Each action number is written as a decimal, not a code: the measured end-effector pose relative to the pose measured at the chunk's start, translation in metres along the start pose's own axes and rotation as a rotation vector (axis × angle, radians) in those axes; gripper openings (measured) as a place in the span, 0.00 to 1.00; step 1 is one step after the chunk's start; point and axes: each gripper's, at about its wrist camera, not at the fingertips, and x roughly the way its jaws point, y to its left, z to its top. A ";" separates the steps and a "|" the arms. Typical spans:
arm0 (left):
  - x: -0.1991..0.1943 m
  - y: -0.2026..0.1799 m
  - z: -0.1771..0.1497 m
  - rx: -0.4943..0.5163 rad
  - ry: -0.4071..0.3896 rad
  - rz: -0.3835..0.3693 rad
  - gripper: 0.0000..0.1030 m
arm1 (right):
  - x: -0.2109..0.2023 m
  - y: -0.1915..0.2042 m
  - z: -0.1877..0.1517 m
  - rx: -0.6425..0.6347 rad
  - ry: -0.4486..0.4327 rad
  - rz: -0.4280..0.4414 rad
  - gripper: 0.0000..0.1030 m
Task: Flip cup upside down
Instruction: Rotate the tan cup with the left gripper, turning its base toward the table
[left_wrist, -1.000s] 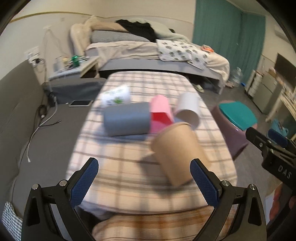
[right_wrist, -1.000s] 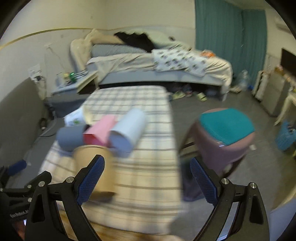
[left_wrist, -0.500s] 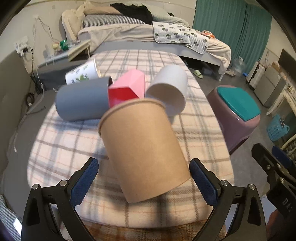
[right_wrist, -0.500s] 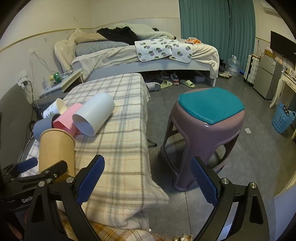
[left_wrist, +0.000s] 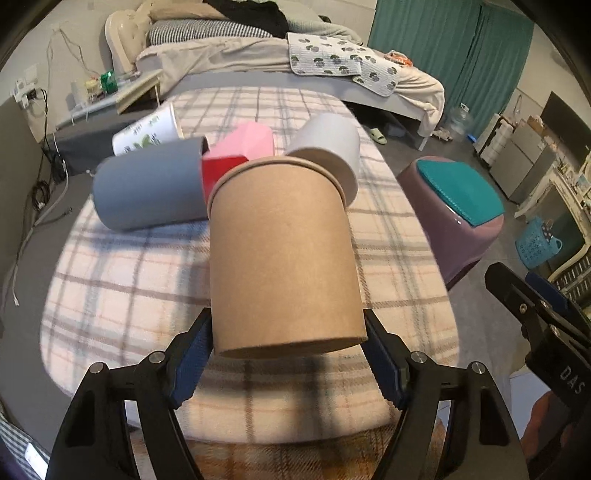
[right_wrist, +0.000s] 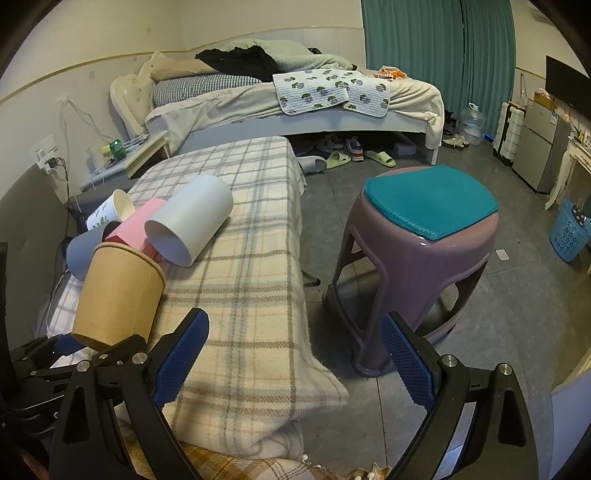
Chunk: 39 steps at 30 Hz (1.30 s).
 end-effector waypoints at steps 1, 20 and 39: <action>-0.004 0.001 0.001 0.009 -0.007 0.006 0.76 | -0.002 0.000 0.001 -0.002 -0.005 -0.004 0.92; -0.044 0.022 -0.002 0.221 0.191 0.037 0.76 | -0.027 0.020 -0.004 -0.027 -0.010 0.032 0.92; -0.014 0.011 0.034 0.309 0.454 0.017 0.77 | -0.008 0.008 -0.008 0.018 0.064 0.065 0.92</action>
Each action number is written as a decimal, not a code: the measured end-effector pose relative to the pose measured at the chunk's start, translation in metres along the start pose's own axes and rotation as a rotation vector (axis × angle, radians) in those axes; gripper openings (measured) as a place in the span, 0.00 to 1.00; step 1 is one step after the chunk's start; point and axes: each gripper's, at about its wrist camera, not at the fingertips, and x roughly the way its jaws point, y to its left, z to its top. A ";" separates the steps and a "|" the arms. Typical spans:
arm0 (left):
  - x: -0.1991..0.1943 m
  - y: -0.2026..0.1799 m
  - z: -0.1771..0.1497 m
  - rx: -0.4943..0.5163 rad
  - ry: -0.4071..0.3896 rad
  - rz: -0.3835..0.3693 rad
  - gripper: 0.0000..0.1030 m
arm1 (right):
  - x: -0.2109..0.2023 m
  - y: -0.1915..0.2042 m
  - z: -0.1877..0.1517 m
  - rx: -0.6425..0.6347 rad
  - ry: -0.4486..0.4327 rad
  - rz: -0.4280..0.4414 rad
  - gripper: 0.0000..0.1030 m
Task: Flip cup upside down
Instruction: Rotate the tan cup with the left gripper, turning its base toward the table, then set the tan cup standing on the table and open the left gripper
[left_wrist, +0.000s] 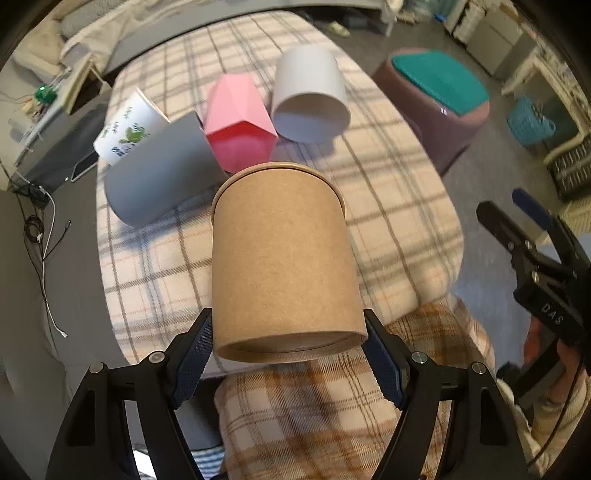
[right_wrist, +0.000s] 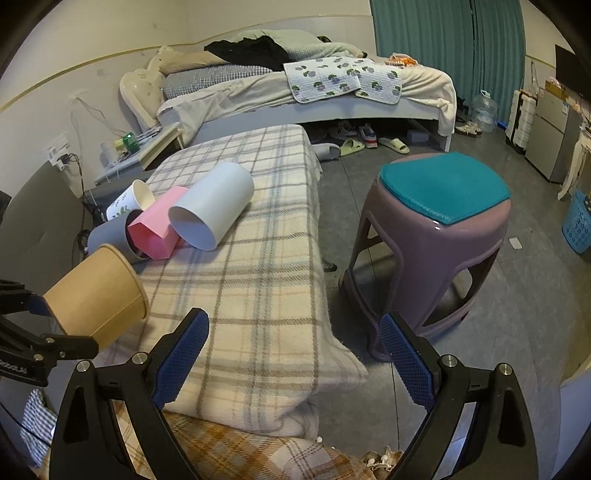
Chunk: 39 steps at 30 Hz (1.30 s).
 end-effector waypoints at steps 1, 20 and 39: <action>0.001 -0.001 0.003 0.006 0.016 0.002 0.77 | 0.001 -0.001 0.000 0.002 0.003 0.001 0.92; 0.025 0.007 0.073 -0.026 0.139 0.023 0.78 | 0.010 -0.039 0.015 0.031 0.030 -0.009 0.92; -0.002 0.010 0.090 -0.051 -0.040 0.019 0.78 | 0.006 -0.036 0.017 0.026 0.017 -0.020 0.92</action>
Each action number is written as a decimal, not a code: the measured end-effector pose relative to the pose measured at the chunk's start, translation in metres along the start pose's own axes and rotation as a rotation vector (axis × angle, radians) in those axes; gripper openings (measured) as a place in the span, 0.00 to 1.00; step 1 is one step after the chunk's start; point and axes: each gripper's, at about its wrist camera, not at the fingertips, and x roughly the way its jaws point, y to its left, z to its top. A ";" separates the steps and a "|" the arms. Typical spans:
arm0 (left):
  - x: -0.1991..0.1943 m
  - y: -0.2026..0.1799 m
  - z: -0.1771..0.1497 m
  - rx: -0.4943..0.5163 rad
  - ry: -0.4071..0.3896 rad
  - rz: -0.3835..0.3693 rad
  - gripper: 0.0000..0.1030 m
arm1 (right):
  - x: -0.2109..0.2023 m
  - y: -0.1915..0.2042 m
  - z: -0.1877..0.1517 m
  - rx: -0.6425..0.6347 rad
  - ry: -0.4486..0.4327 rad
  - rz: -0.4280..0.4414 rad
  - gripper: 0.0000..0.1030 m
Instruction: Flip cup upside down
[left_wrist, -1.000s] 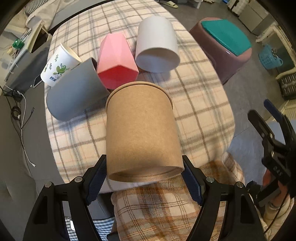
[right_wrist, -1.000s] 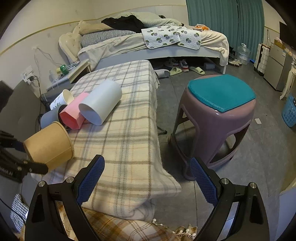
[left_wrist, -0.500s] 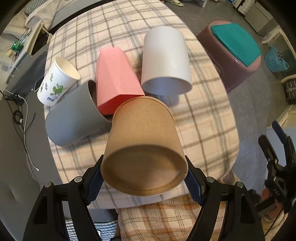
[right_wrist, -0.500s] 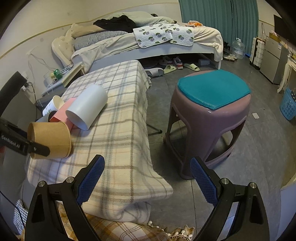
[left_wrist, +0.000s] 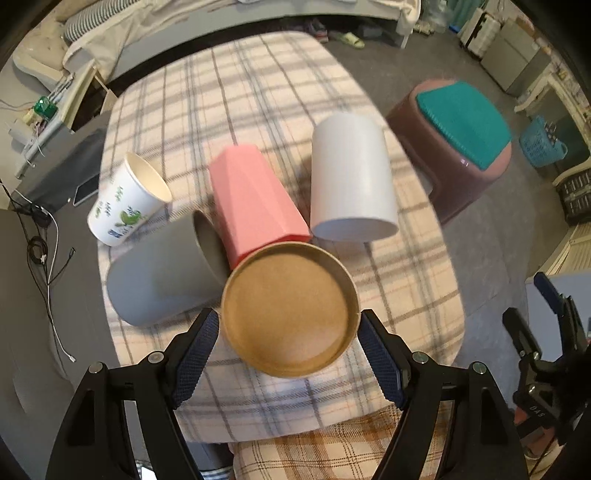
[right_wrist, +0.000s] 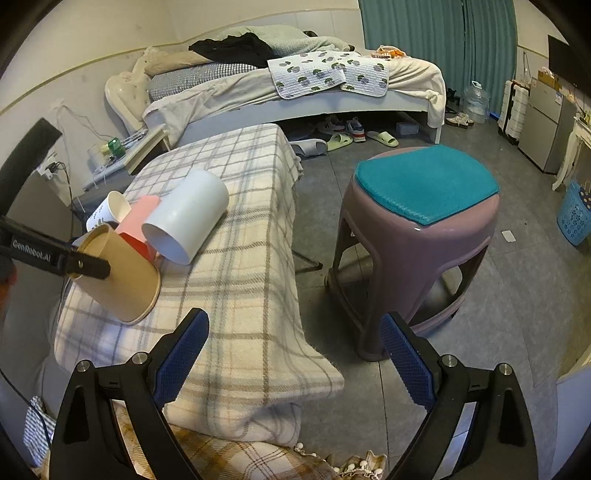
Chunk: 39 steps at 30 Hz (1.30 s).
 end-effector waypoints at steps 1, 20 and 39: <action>-0.006 0.003 -0.001 -0.006 -0.019 -0.004 0.78 | -0.002 0.002 0.001 -0.003 -0.003 0.000 0.92; -0.128 0.044 -0.110 -0.205 -0.570 -0.066 0.78 | -0.092 0.074 0.011 -0.107 -0.208 -0.023 0.92; -0.162 0.045 -0.234 -0.231 -0.936 0.075 0.94 | -0.156 0.157 -0.020 -0.226 -0.338 -0.008 0.92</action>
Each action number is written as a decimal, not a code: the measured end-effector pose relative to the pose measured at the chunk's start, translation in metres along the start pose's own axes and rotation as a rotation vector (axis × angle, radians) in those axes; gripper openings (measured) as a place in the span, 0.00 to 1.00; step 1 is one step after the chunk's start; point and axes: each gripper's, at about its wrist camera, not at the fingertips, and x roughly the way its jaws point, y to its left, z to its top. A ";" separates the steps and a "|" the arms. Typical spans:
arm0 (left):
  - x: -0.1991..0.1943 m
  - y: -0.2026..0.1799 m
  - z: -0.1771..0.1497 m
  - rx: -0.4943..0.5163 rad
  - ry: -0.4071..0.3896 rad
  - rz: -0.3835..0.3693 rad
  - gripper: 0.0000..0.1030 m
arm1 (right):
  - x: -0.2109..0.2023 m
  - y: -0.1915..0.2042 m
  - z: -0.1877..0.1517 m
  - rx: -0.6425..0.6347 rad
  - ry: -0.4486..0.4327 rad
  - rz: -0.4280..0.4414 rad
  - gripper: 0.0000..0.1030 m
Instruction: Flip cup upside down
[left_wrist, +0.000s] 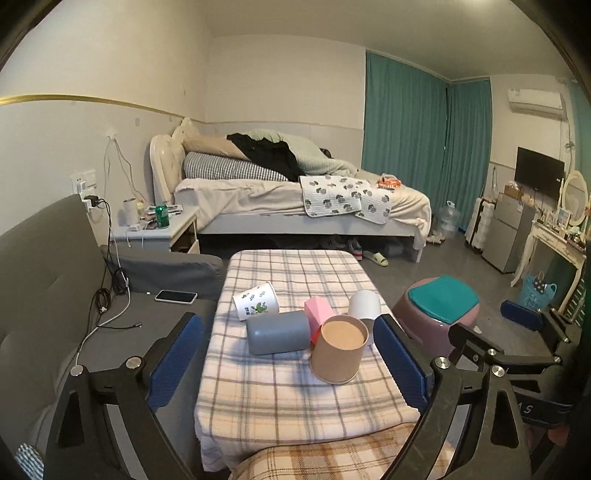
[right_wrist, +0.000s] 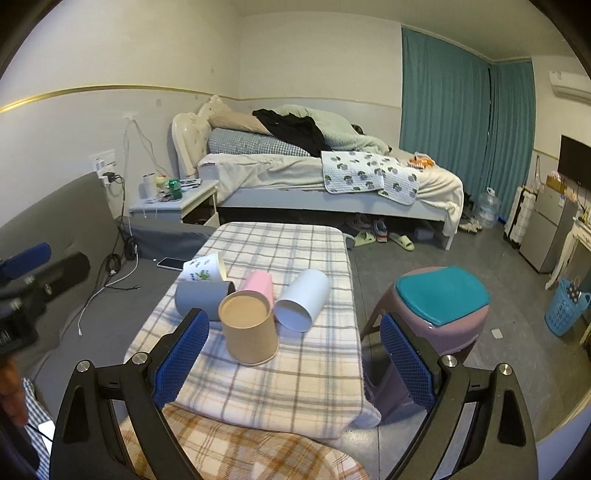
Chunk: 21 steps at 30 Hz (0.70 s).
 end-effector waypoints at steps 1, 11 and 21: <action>0.001 0.001 -0.006 0.000 -0.005 0.008 0.94 | -0.002 0.003 -0.003 -0.005 -0.005 -0.002 0.92; 0.017 0.007 -0.034 -0.014 0.029 0.093 0.95 | 0.012 0.002 -0.027 0.015 0.000 -0.011 0.97; 0.019 0.005 -0.040 -0.004 0.049 0.093 0.97 | 0.016 -0.003 -0.030 0.025 0.007 -0.031 1.00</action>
